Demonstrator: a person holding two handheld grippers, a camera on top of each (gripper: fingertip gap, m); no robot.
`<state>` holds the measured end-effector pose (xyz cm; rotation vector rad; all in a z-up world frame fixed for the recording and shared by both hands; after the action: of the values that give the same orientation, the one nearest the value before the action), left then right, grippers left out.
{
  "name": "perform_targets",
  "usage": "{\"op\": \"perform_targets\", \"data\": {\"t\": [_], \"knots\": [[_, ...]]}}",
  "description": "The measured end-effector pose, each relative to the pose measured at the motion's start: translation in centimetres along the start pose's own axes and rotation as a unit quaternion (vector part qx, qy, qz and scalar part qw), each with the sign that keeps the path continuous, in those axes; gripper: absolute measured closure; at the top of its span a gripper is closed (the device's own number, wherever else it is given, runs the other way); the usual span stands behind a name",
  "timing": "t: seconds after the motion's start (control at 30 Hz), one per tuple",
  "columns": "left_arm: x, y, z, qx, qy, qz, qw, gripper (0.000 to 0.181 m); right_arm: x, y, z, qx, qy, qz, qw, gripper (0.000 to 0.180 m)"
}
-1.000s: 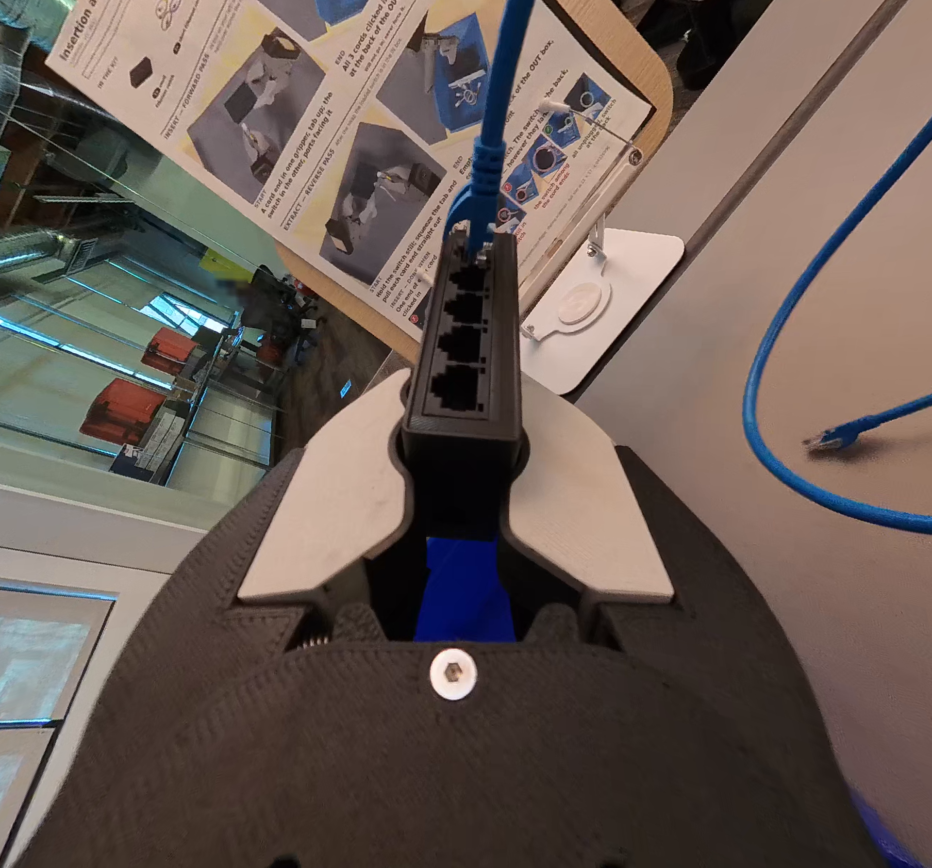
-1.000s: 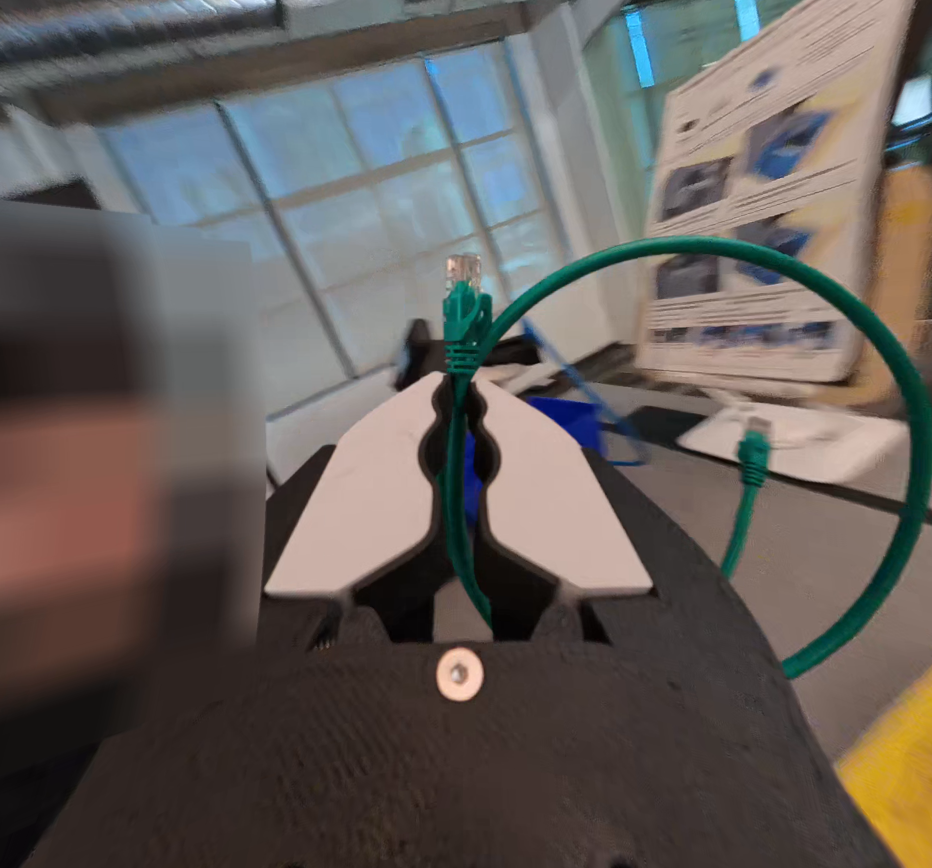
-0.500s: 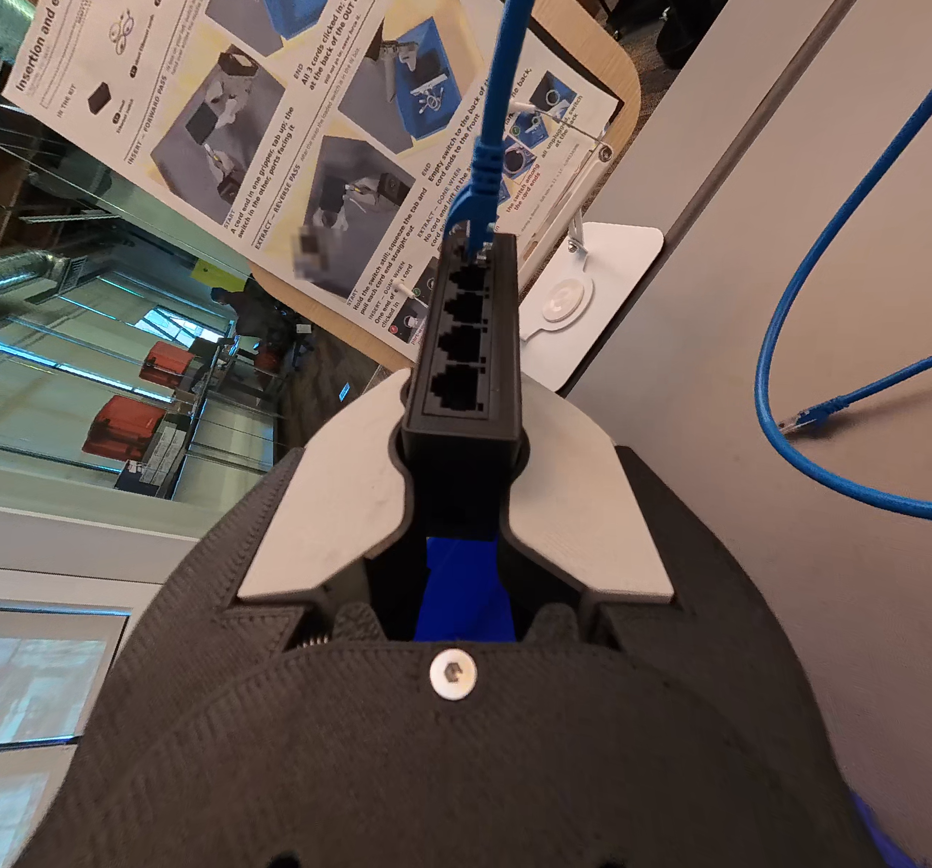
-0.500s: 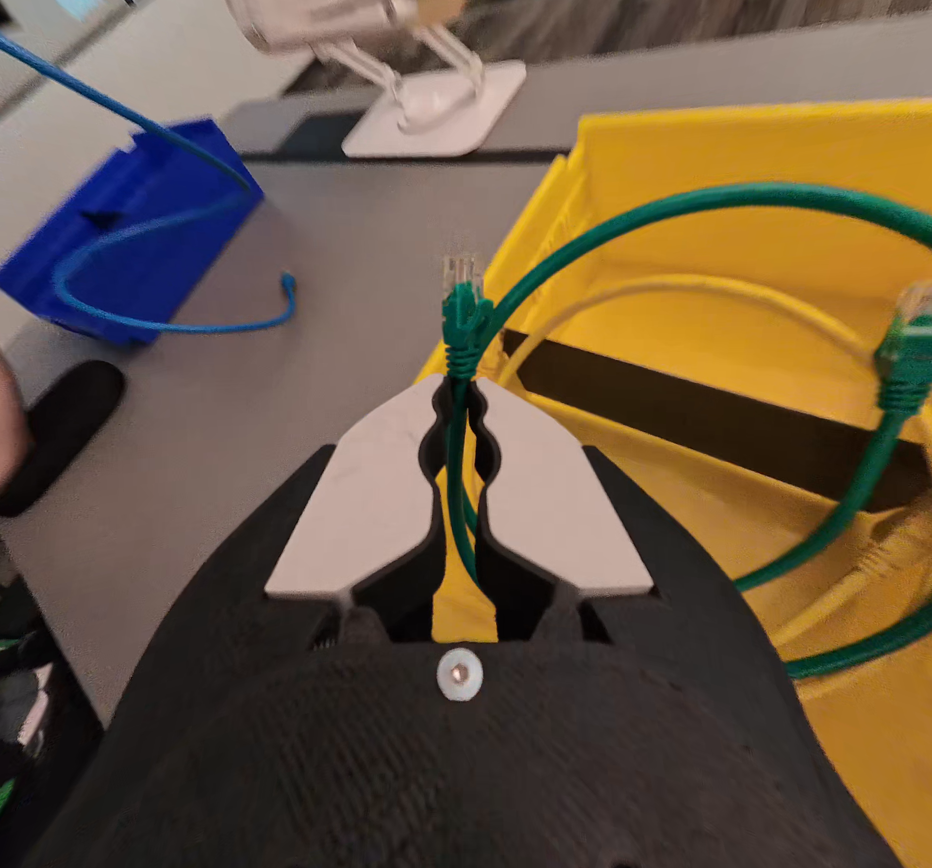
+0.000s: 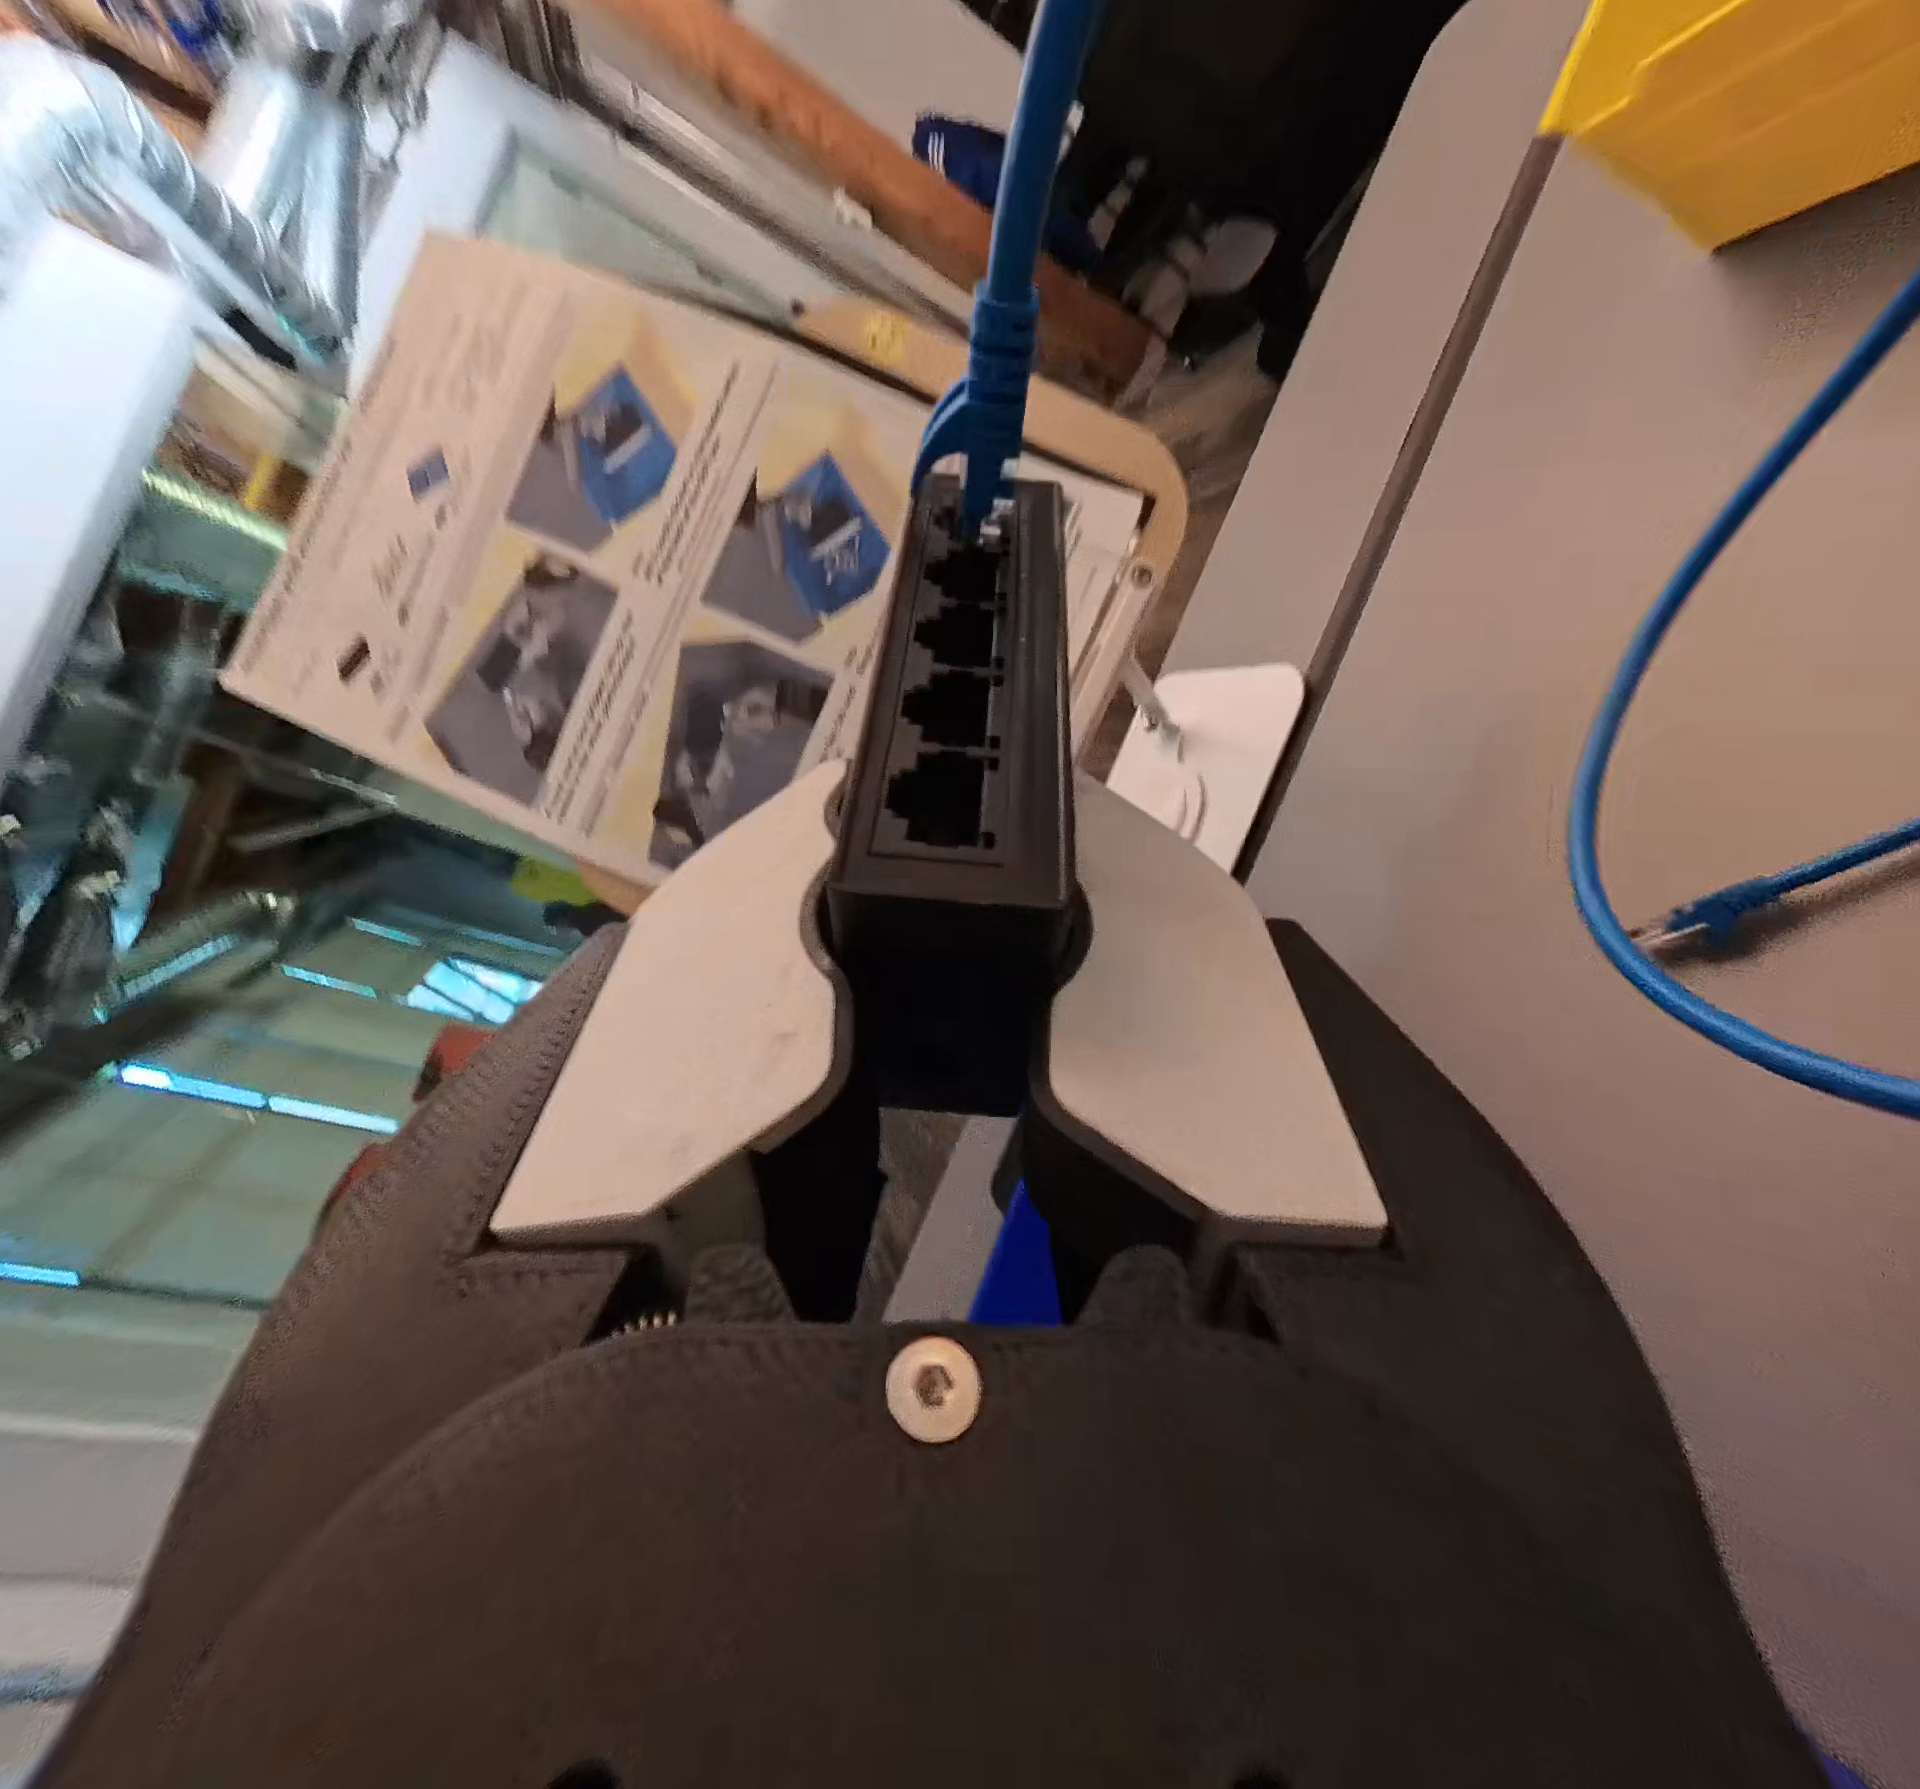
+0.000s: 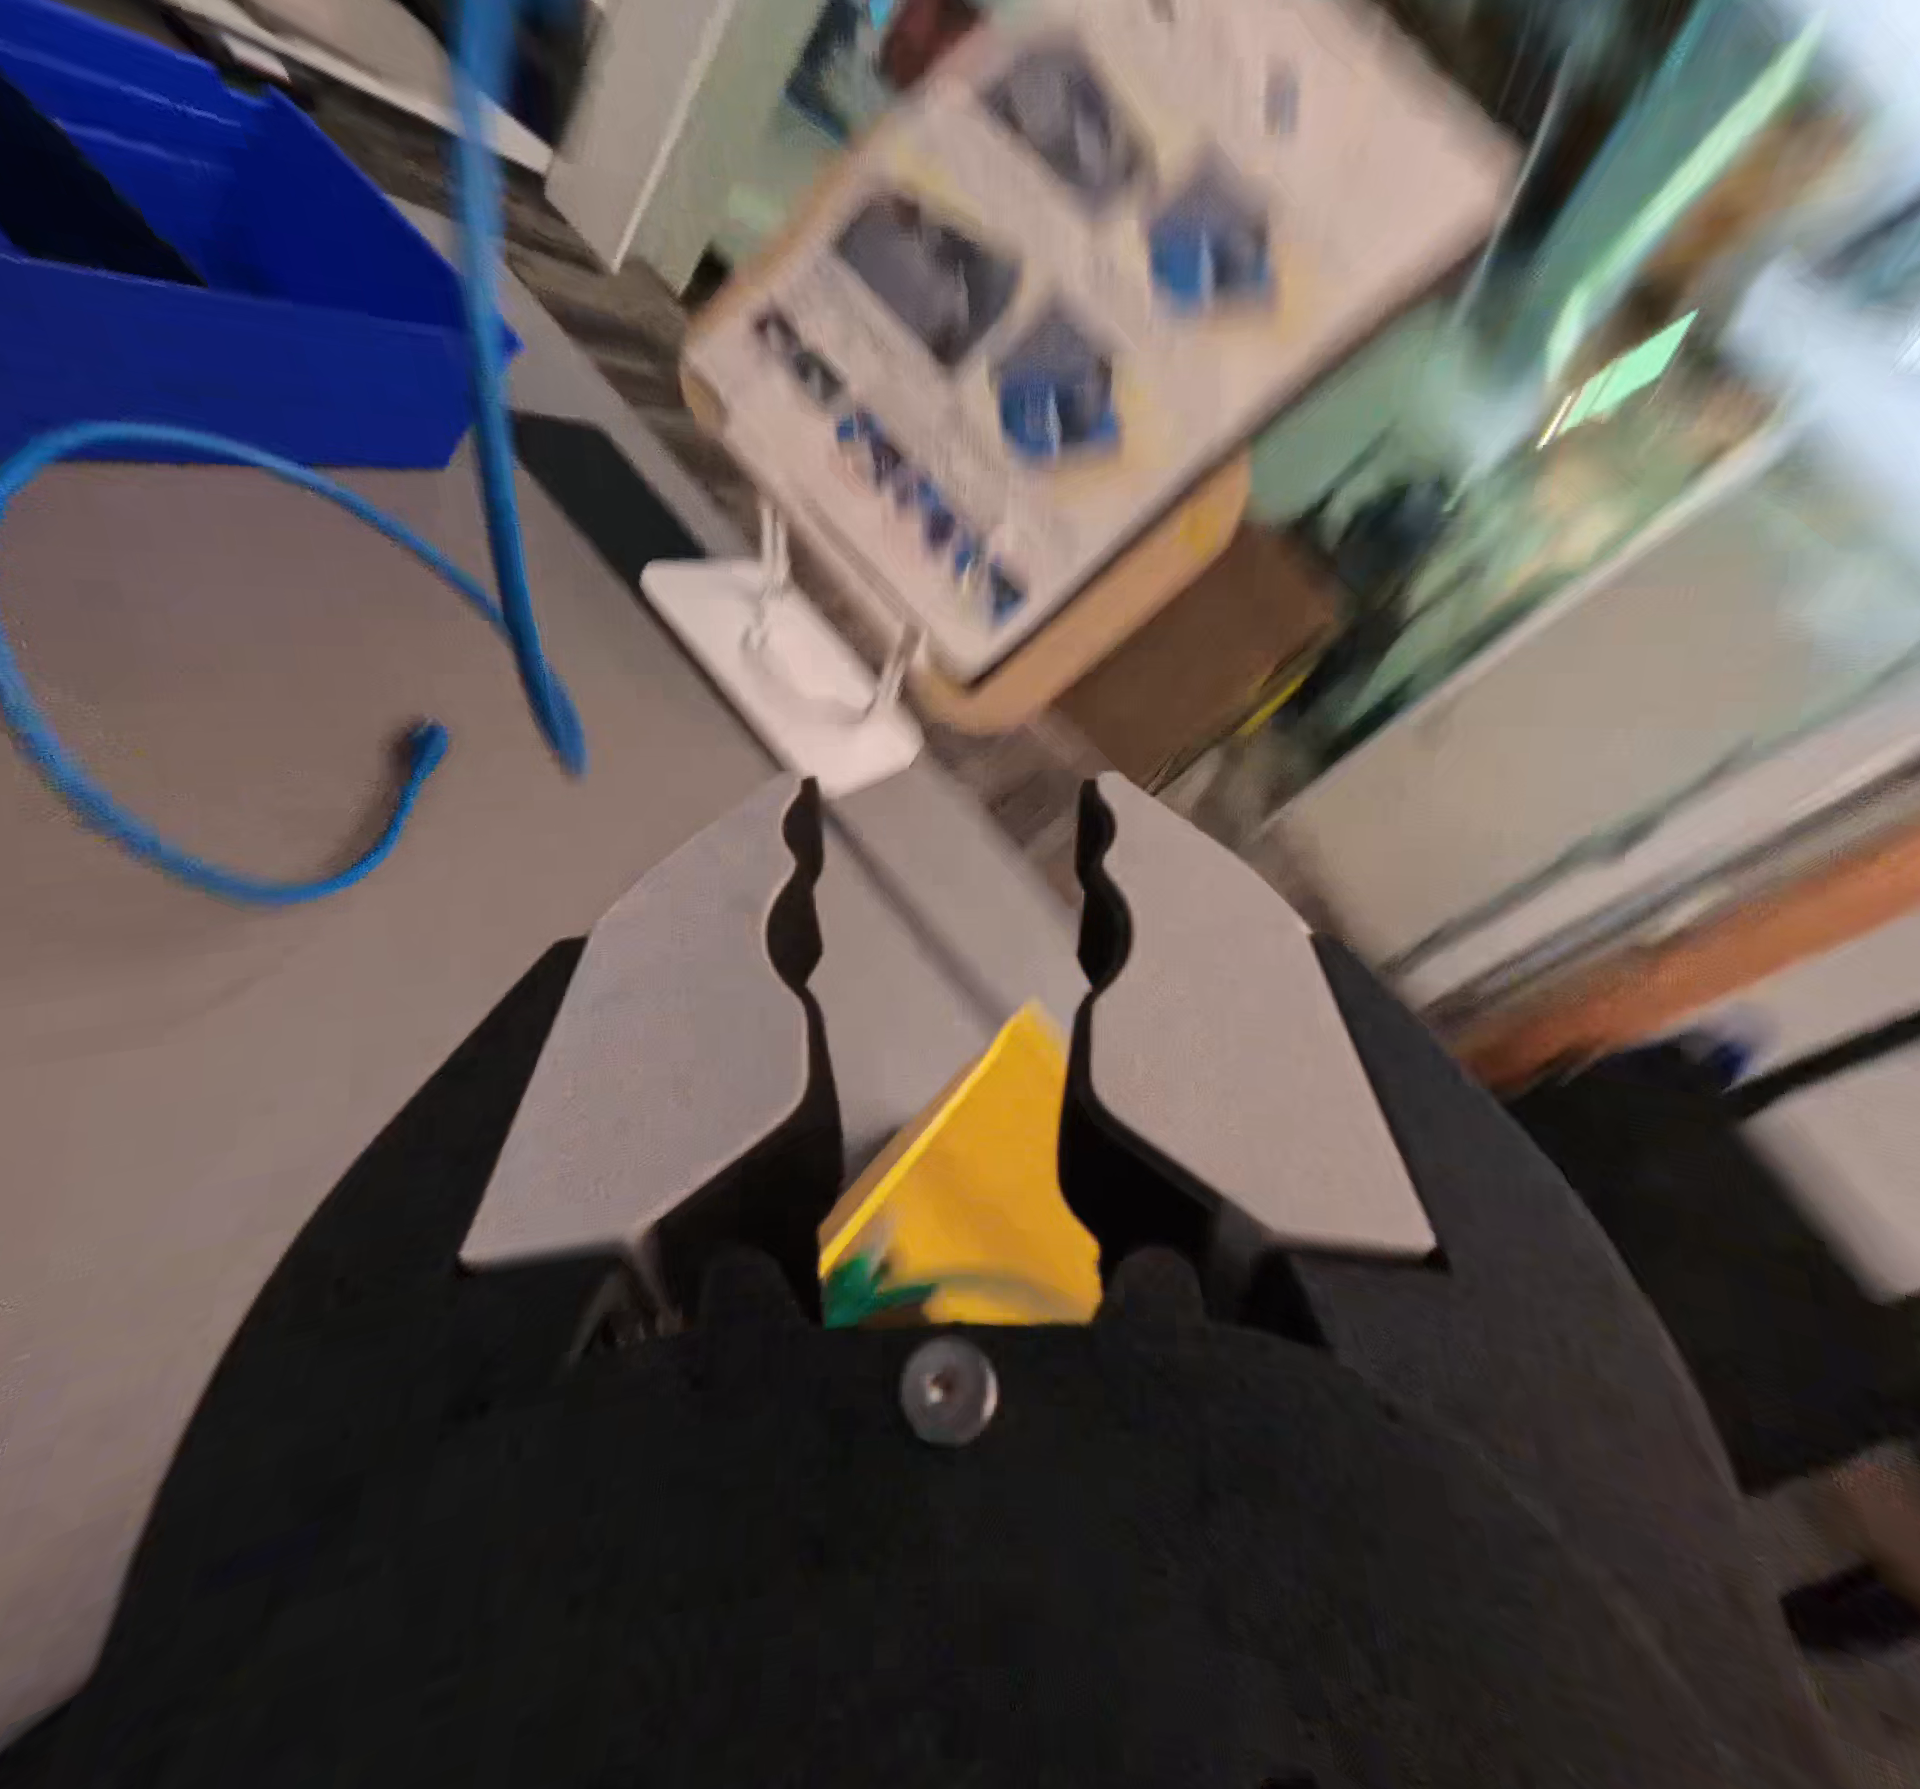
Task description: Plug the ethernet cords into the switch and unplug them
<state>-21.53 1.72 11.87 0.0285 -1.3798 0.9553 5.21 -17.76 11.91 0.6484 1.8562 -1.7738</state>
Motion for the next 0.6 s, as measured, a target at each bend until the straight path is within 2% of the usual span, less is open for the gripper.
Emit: {"op": "perform_targets", "data": {"t": [0.07, 0.13, 0.2, 0.23, 0.33, 0.43, 0.6], "knots": [[-0.8, -1.6, 0.1, -0.024, 0.004, -0.024, 0.999, 0.151, 2.5, -5.3, 0.2, -0.092, 0.025, 0.132, 0.987, 0.132], [-1.9, -3.1, 0.3, -0.05, 0.01, -0.057, 0.997, 0.151, 5.0, -9.5, 0.6, -0.176, 0.024, 0.235, 0.956, 0.134], [-2.7, -4.6, 0.7, -0.079, 0.023, -0.072, 0.994, 0.151, 5.2, -12.3, 0.6, -0.227, 0.036, 0.276, 0.933, 0.145], [-3.1, -5.3, 1.0, -0.094, 0.03, -0.074, 0.992, 0.151, 4.7, -13.1, 0.4, -0.236, 0.025, 0.268, 0.934, 0.151], [-3.9, -6.9, 1.8, -0.128, 0.049, -0.082, 0.987, 0.151, 3.5, -12.7, -1.6, -0.185, -0.067, 0.217, 0.956, 0.151], [-4.3, -7.6, 2.1, -0.135, 0.058, -0.083, 0.986, 0.152, 5.5, -11.2, -2.8, -0.147, -0.139, 0.259, 0.944, 0.148], [-4.8, -8.0, 2.0, -0.122, 0.065, -0.088, 0.986, 0.152, 9.0, -11.6, -3.7, -0.149, -0.146, 0.316, 0.926, 0.147]]}}
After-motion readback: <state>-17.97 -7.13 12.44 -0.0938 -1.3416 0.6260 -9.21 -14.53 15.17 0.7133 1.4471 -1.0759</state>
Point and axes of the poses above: each gripper's, where its closed fingertips meet, z back along the fingers, y out of its underside, x = y × z across the jaws, the point moved 6 cm from there along z, back along the fingers, and after that the axes turned 10 degrees about y, right-handed, at the moved point
